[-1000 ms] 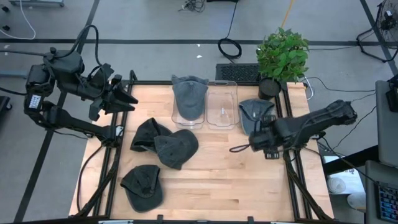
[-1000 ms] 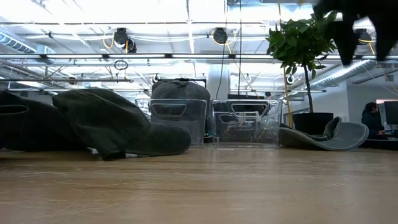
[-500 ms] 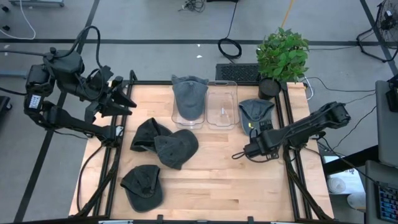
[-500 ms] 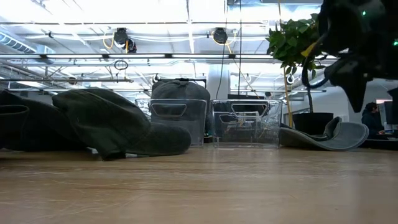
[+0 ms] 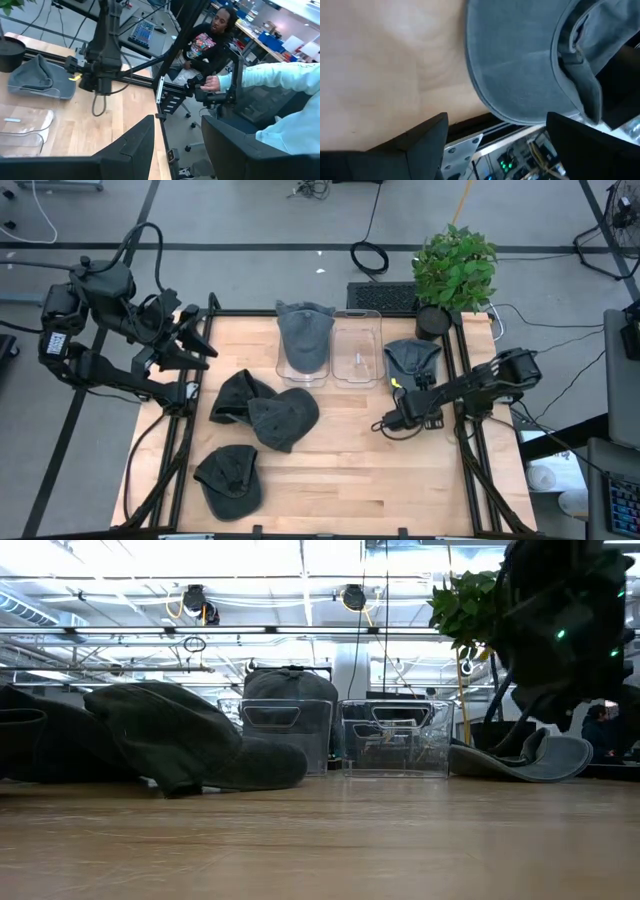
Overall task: Pick & Place hat
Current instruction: Put the gray cap into the left transparent bin
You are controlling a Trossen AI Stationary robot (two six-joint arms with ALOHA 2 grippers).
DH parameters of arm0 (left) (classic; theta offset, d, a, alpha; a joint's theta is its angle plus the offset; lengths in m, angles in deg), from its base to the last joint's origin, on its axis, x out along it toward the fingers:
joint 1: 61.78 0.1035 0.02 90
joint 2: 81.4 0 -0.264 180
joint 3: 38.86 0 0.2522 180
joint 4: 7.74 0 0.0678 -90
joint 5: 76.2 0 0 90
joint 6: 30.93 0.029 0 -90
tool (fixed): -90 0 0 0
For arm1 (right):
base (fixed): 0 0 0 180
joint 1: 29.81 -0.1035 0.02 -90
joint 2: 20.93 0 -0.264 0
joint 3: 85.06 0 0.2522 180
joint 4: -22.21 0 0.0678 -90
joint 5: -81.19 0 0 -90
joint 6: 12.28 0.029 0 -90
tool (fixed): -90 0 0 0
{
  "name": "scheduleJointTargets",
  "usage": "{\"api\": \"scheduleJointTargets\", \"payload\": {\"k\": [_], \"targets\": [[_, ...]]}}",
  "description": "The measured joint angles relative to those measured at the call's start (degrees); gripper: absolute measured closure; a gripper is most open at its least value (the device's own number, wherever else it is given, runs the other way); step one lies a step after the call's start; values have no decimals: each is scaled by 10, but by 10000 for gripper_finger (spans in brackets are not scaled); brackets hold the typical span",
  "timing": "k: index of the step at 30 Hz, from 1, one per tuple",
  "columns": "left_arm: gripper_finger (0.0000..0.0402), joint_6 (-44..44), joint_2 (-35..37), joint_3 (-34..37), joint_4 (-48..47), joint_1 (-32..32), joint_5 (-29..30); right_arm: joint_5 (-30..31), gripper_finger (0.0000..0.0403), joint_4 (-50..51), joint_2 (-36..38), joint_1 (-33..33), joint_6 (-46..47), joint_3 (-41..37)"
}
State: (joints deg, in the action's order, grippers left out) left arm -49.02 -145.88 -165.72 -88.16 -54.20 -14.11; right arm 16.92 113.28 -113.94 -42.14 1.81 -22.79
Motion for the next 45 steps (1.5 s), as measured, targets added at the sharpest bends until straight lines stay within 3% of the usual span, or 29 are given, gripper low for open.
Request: {"api": "scheduleJointTargets", "payload": {"k": [15,19,27,29,36,41,45], "targets": [[229,19,0,0,0,0,-21,30,92,-57,-93,107,-10,-11],[229,19,0,0,0,0,-34,28,156,-64,-101,111,-13,-8],[229,45,0,0,0,0,-33,16,363,-59,-85,87,-13,6],[229,46,0,0,0,0,-32,22,389,-54,-80,76,-12,9],[229,65,0,0,0,0,-19,10,399,12,-76,48,21,45],[229,75,0,0,0,0,19,-29,401,110,-46,11,75,122],[229,79,0,0,0,0,57,-80,402,126,-2,-20,130,191]]}}
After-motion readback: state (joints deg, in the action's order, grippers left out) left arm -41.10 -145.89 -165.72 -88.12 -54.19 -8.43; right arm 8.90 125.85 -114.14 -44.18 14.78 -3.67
